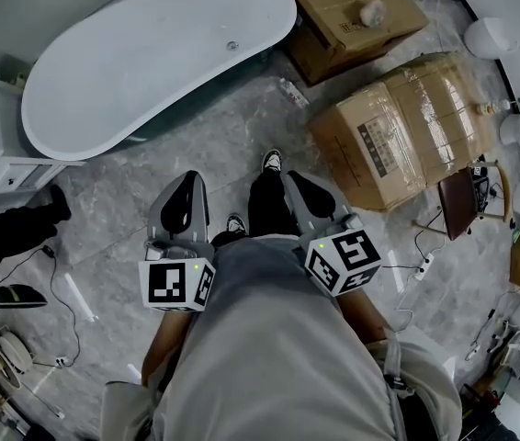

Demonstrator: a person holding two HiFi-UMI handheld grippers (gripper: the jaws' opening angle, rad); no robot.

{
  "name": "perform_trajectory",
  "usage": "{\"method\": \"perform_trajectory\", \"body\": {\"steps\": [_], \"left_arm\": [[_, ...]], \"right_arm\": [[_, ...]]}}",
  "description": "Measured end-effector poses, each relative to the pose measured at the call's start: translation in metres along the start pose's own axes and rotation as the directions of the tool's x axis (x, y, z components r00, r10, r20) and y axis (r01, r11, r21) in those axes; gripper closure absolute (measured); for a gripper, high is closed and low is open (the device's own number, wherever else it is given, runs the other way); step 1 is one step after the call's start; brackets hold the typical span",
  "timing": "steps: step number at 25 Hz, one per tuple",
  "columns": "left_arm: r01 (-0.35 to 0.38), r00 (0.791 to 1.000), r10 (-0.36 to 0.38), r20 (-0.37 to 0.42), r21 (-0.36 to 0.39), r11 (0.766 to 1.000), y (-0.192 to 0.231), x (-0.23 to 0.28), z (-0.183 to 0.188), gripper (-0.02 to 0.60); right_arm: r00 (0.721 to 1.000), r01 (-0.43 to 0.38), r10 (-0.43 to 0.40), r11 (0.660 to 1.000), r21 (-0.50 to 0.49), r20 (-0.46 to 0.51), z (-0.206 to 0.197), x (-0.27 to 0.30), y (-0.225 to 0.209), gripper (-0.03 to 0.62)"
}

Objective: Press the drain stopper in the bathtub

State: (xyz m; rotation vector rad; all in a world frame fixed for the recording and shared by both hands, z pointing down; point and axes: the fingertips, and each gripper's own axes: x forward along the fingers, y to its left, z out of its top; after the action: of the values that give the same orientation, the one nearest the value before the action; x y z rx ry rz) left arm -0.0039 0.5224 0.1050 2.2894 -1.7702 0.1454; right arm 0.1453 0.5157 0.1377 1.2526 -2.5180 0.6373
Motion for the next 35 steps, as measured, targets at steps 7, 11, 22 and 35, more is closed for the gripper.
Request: {"method": "perform_trajectory", "body": {"steps": [7, 11, 22, 35], "left_arm": [[-0.022, 1.000, 0.022, -0.004, 0.002, 1.000, -0.004, 0.087, 0.020, 0.581], [-0.036, 0.999, 0.036, -0.013, 0.009, 0.999, -0.011, 0.136, 0.033, 0.581], [-0.096, 0.995, 0.097, -0.020, 0.039, 0.995, -0.038, 0.241, 0.066, 0.581], [-0.167, 0.985, 0.169, -0.047, 0.041, 0.985, -0.036, 0.282, 0.067, 0.581]], "right_arm": [[1.000, -0.028, 0.028, 1.000, 0.006, 0.001, 0.041, 0.048, -0.069, 0.599], [0.999, -0.050, 0.050, 0.999, 0.009, 0.002, 0.065, 0.074, -0.110, 0.599], [0.992, -0.123, 0.123, 0.992, 0.024, 0.000, 0.116, 0.124, -0.207, 0.598], [0.984, -0.179, 0.179, 0.984, 0.022, -0.024, 0.127, 0.163, -0.246, 0.599]]}}
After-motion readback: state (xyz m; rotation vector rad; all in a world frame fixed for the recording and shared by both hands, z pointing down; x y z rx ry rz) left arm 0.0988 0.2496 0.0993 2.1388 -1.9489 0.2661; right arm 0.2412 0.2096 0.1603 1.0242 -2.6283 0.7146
